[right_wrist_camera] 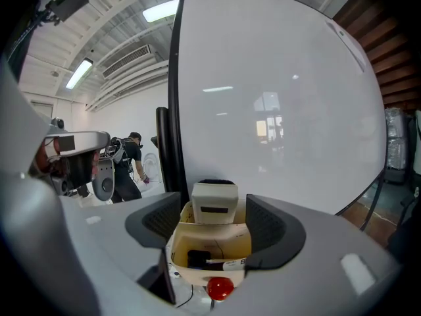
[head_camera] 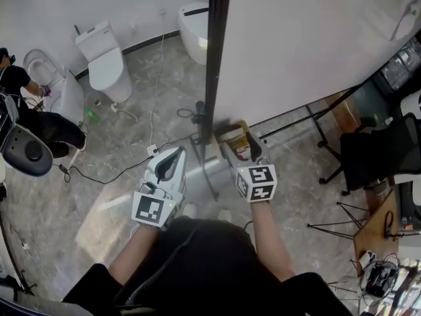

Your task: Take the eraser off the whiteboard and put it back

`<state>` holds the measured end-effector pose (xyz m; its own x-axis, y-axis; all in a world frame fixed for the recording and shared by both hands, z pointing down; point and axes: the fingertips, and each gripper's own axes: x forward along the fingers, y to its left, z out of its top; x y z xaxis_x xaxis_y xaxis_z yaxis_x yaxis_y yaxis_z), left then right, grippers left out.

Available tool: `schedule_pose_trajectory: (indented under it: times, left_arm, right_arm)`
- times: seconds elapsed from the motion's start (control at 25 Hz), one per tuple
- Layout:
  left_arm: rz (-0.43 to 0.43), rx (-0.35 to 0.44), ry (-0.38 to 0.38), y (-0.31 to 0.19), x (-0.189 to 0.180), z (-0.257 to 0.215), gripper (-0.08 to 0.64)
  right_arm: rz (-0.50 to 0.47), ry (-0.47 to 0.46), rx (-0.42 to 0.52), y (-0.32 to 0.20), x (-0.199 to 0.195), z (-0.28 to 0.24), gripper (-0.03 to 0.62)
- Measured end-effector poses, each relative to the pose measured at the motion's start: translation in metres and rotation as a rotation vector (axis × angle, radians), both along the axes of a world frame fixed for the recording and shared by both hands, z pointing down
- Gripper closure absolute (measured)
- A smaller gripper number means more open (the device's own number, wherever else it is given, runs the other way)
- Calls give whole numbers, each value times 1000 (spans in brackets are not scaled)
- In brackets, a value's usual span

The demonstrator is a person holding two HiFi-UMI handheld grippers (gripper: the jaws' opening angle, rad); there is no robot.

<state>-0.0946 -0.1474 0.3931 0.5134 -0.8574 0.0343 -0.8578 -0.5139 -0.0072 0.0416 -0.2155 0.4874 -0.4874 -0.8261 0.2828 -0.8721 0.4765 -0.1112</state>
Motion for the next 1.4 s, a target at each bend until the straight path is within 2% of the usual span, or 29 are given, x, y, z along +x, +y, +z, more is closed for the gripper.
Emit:
schedule_pose_trajectory:
  times: [0.64, 0.68, 0.72, 0.88, 1.4]
  left_arm:
    - [-31, -5, 1, -4, -16, 4, 554]
    - [-33, -4, 2, -4, -17, 4, 554]
    - [-35, -3, 1, -5, -17, 4, 554]
    - [-42, -3, -1, -4, -17, 3, 554]
    - [-34, 11, 7, -1, -7, -3, 554]
  right_arm:
    - [-13, 28, -35, -21, -12, 14, 276]
    - [-11, 29, -34, -21, -12, 14, 290]
    - [-9, 30, -32, -22, -12, 14, 331]
    - [-11, 37, -28, -22, -11, 14, 333]
    - [-19, 1, 57, -12, -3, -24, 329]
